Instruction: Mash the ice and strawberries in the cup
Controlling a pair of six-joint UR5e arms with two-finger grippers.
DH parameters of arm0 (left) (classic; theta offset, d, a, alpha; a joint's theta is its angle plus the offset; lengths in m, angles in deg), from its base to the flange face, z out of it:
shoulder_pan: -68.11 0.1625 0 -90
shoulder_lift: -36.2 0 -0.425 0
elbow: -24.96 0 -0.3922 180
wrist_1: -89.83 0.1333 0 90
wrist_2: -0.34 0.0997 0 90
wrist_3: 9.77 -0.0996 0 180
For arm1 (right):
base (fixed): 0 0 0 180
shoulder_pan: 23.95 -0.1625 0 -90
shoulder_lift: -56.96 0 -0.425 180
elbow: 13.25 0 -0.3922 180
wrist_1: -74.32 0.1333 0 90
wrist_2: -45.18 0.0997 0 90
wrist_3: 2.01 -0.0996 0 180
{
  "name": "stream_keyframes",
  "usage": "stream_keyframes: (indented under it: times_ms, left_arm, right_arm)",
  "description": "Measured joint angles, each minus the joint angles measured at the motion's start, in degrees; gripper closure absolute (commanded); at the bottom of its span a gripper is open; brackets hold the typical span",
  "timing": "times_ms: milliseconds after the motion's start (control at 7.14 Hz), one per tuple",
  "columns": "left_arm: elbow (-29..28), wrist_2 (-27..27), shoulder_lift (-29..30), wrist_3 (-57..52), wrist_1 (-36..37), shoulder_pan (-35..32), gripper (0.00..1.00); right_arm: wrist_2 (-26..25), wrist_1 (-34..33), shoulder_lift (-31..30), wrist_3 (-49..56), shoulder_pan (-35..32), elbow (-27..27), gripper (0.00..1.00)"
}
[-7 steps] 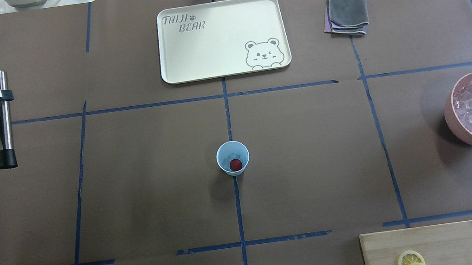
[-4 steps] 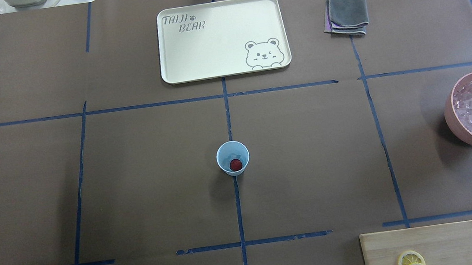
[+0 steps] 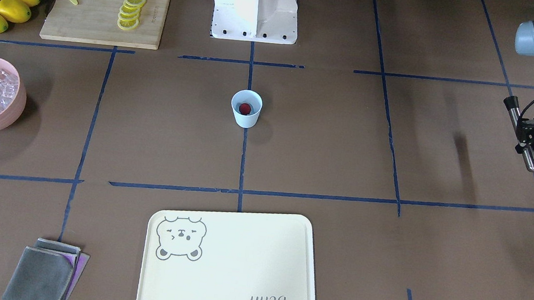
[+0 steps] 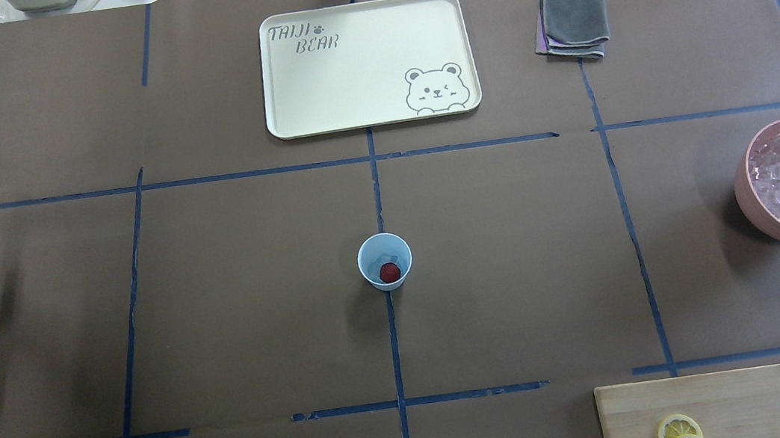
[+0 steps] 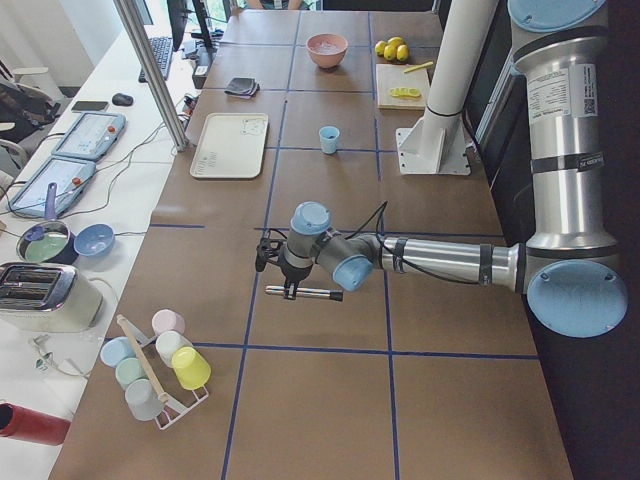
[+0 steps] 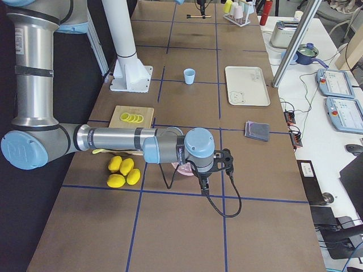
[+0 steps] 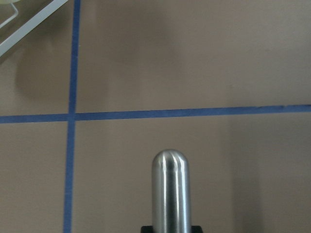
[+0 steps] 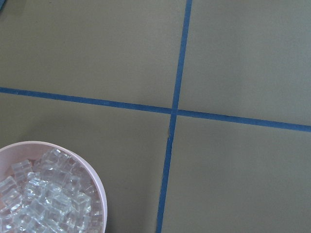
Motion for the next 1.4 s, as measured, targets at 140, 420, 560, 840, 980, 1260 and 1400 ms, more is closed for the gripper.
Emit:
stream_keyframes:
  times_ms: [140,420,560,840,980,1260,1400]
  left_arm:
    - [-1.3,0.7,0.3,-0.9,0.1,0.3,1.0]
    - [-3.5,2.4,1.3,-1.1,0.1,1.7,1.0]
    - [-4.7,2.9,1.8,-1.1,0.0,2.3,1.0]
    - [-6.0,3.3,2.1,-1.3,-0.2,3.6,1.0]
    - [-6.4,3.4,2.1,-1.3,-0.2,3.8,1.0]
    - [-7.4,4.0,2.0,-1.4,-0.3,3.9,1.0]
    - [-7.8,4.4,2.0,-1.5,-0.3,3.9,1.0]
  right_arm:
    - [0.0,0.0,0.0,0.0,0.0,0.0,0.01]
    - [0.0,0.0,0.0,0.0,0.0,0.1,0.01]
    - [0.0,0.0,0.0,0.0,0.0,0.1,0.01]
    - [0.0,0.0,0.0,0.0,0.0,0.1,0.01]
    - [0.0,0.0,0.0,0.0,0.0,0.2,0.01]
    - [0.0,0.0,0.1,0.0,0.0,0.2,0.01]
    - [0.0,0.0,0.1,0.0,0.0,0.1,0.01]
